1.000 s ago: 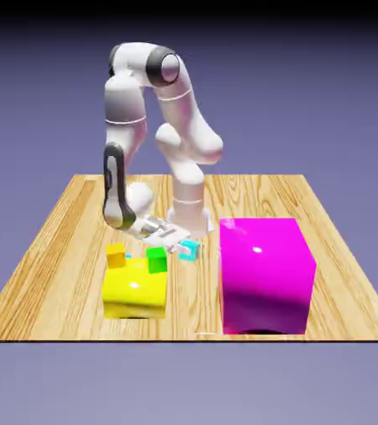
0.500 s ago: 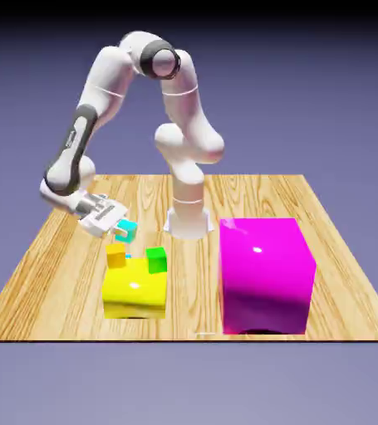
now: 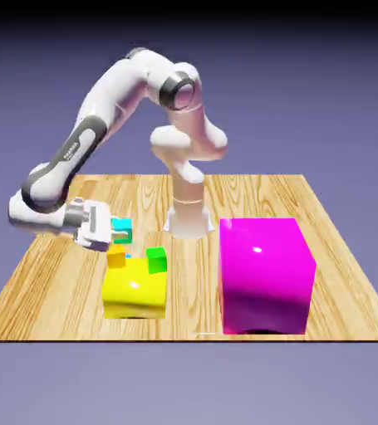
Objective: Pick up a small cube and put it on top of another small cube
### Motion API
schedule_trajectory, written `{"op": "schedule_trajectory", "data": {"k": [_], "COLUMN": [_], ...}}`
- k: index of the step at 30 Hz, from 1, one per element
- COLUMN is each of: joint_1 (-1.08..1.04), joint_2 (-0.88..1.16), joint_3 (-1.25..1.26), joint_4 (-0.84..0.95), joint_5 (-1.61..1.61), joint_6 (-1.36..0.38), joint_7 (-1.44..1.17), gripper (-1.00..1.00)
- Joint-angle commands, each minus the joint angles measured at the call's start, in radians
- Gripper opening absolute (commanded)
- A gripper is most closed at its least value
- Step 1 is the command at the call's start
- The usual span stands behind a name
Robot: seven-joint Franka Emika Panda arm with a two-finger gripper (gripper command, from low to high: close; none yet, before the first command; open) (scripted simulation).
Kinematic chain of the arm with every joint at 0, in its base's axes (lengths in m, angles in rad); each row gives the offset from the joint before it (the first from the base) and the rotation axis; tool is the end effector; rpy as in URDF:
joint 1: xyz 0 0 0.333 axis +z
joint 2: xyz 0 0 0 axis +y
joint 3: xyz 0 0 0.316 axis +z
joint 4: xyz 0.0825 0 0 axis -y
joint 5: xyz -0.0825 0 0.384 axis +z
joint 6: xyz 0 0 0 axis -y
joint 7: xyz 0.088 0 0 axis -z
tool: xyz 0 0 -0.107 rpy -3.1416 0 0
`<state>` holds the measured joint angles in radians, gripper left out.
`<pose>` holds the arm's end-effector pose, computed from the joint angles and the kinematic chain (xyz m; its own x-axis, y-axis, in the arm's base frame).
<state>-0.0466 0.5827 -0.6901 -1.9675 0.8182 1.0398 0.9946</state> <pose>0.4162 -0.2306 0.2305 -0.6404 -0.3362 -0.6906 -0.7224 -0.0416 0.6902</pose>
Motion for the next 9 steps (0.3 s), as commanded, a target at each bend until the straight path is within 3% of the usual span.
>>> {"op": "schedule_trajectory", "data": {"k": [1, 5, 6, 9], "joint_1": [0.000, 0.076, 0.076, 0.037], "joint_2": [0.000, -0.030, -0.030, -0.015], "joint_3": [0.000, 0.020, 0.020, 0.010], "joint_4": [0.000, -0.143, -0.143, -0.070], "joint_5": [-0.001, 0.036, 0.036, 0.017], "joint_6": [0.000, 0.114, 0.114, 0.056], "joint_7": [-0.001, -0.027, -0.027, -0.014], "gripper": [-1.00, -1.00, 1.00, 1.00]}}
